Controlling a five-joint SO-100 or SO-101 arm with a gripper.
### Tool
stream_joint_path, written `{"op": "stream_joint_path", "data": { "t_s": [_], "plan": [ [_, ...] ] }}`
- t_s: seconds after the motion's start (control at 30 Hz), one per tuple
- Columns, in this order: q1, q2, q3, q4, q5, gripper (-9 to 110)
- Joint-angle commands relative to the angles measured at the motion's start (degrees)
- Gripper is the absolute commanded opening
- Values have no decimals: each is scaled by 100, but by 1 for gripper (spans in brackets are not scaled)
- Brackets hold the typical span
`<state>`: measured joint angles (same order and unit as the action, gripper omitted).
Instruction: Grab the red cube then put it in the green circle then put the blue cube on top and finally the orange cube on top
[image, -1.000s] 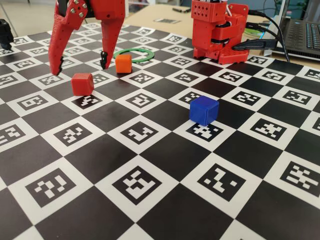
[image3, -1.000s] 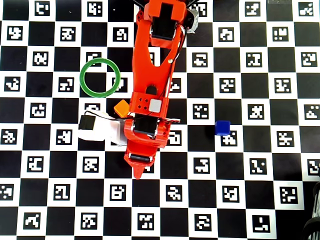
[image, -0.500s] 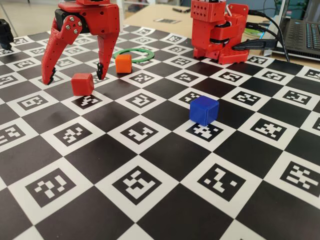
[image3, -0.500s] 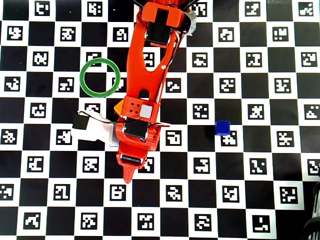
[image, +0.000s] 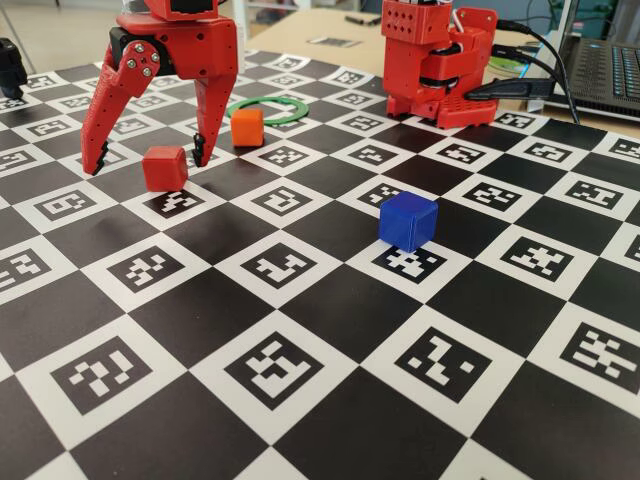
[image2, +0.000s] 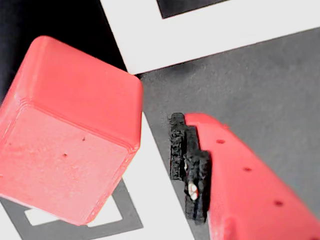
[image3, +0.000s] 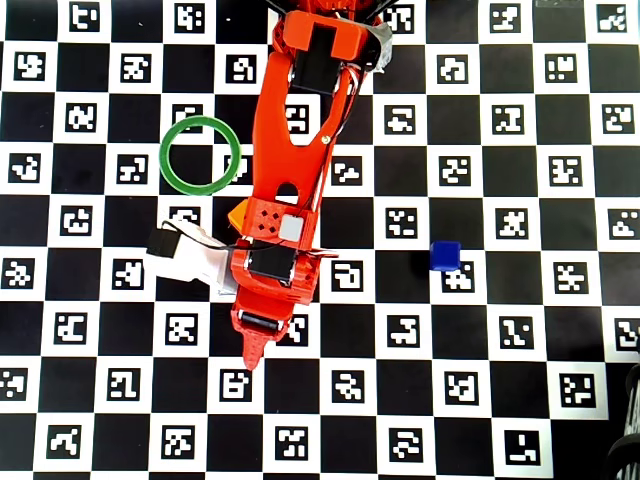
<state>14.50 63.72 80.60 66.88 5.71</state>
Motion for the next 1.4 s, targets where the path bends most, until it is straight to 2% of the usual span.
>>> {"op": "stream_joint_path", "data": {
  "t_s": [0.0, 0.43, 0.97, 1.17, 1.37],
  "plan": [
    [-18, 185, -88, 97, 422, 47],
    [-88, 167, -88, 53, 2171, 47],
    [-220, 123, -97, -132, 2953, 45],
    [-211, 123, -70, -132, 2944, 39],
    [-202, 158, -26, -158, 3015, 28]
  ]
}}
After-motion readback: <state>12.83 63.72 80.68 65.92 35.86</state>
